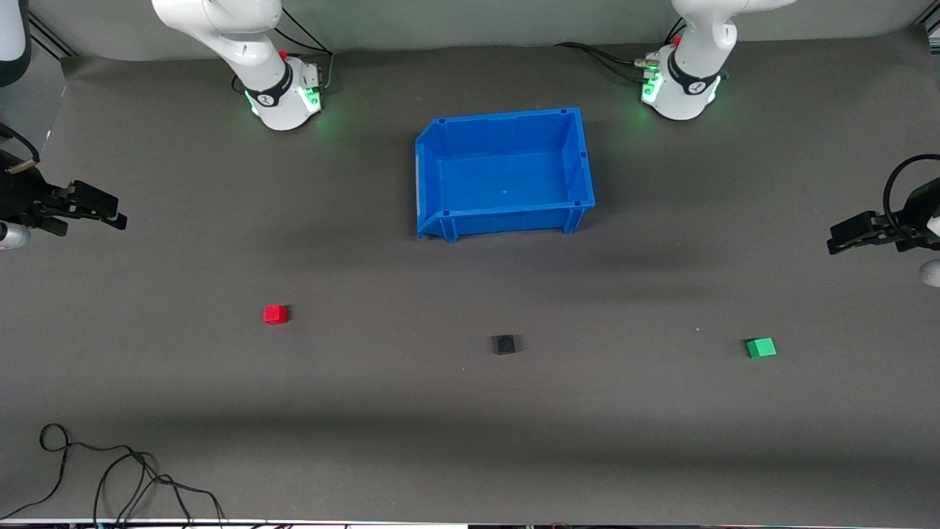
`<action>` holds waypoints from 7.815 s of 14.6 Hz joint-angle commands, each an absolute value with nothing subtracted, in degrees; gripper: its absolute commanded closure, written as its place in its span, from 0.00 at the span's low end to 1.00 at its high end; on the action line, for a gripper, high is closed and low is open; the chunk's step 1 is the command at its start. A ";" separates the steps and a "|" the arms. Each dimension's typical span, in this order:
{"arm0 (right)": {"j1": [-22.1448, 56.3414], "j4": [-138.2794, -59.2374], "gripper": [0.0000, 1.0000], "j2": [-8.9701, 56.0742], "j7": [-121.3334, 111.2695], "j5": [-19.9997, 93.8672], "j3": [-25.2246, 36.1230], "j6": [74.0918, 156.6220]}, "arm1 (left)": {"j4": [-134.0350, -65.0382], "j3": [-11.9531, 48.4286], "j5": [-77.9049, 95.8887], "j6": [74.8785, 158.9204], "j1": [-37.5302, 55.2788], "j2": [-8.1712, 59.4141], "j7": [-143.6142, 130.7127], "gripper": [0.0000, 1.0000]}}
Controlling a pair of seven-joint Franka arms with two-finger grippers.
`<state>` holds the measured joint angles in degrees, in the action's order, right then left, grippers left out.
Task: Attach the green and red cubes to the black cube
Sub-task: 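Move both grippers out from rest toward the red and green cubes, then lower the right gripper to the red cube while the left gripper lowers, then close the right gripper on the red cube while the left grasps green, then carry the red cube while the left gripper carries green toward black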
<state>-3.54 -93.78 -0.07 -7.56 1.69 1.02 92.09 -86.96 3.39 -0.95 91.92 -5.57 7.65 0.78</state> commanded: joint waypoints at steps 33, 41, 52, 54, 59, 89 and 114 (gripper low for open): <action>-3.43 -87.27 0.00 14.93 82.11 13.97 0.35 93.69 | -104.24 2.90 -2.55 120.06 -7.21 18.63 -3.34 0.00; -3.34 -98.51 0.01 19.51 75.41 18.71 0.35 111.42 | -100.99 2.81 -1.50 123.22 -11.69 24.60 -16.77 0.00; -3.16 -103.53 0.01 29.44 65.39 30.23 0.53 122.33 | -86.67 2.90 -1.14 121.82 -10.63 38.32 -65.68 0.00; -3.16 -103.71 0.01 30.14 64.17 30.32 0.53 123.48 | -84.39 2.90 -1.06 121.99 -10.63 39.11 -75.54 0.00; -3.43 -107.57 0.01 30.67 57.92 35.51 0.88 127.08 | -84.20 2.90 -0.97 121.81 -11.07 40.51 -84.88 0.00; -4.31 -110.22 0.85 33.22 49.04 42.28 1.58 128.50 | -89.83 2.90 -2.99 129.81 -8.62 42.72 -91.23 1.00; 20.64 -74.19 0.90 50.88 81.46 42.10 1.23 130.68 | -81.74 3.96 1.23 126.02 18.18 43.24 -119.97 1.00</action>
<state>18.23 -78.30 48.05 77.70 40.96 0.68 129.24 -82.58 4.84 0.20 124.36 15.79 42.15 -118.15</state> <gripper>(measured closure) 0.604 0.604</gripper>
